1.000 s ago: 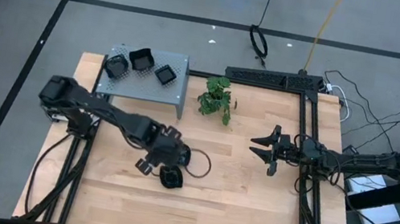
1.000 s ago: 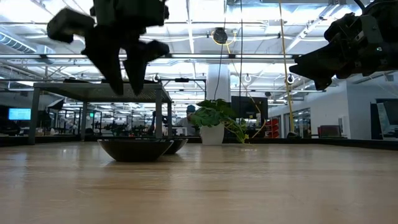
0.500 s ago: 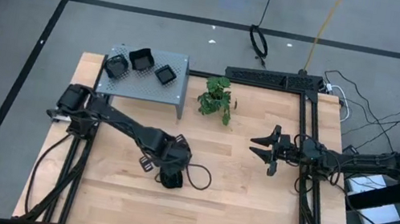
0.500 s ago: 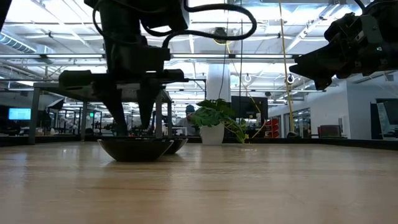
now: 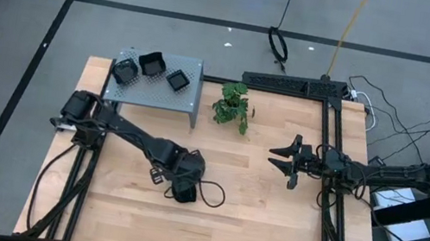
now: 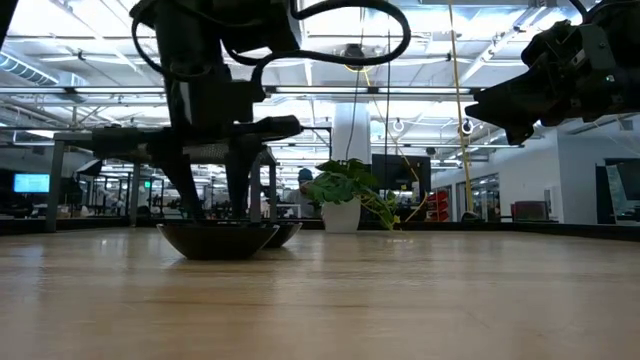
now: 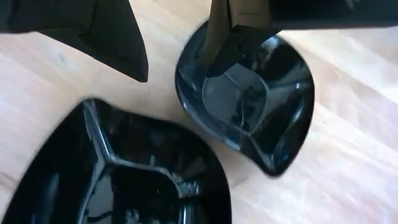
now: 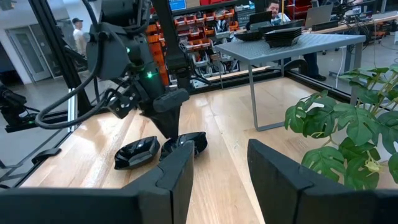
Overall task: Pick & Place Mini shaped plates
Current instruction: Stack the black leaf plate on top of the black leaf plate on the shelf
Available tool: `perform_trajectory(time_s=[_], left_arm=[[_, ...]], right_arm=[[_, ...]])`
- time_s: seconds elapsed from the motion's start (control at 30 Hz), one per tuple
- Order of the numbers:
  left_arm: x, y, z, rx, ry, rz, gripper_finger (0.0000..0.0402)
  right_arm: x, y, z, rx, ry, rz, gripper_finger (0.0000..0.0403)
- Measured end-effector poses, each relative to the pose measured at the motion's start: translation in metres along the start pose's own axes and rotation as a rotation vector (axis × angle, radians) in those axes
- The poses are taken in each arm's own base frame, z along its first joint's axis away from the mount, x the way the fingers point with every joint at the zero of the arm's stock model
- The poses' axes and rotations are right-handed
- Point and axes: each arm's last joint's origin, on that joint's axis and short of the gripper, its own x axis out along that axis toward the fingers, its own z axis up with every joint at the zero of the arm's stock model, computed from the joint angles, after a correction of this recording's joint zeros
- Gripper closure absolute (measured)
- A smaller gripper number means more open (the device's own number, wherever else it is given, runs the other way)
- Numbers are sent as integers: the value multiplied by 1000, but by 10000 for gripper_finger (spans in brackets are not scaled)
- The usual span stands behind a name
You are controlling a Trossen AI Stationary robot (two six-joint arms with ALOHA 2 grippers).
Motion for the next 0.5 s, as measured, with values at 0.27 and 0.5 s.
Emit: perform_trajectory(time_s=[0.27,0.5], left_arm=[[17,-6,-2,3,-23,80,236],[19,-7,-3,-75,-6,100,304]], right_arm=[[0,0,0,0,0,0,261],[0,0,0,0,0,0,261]])
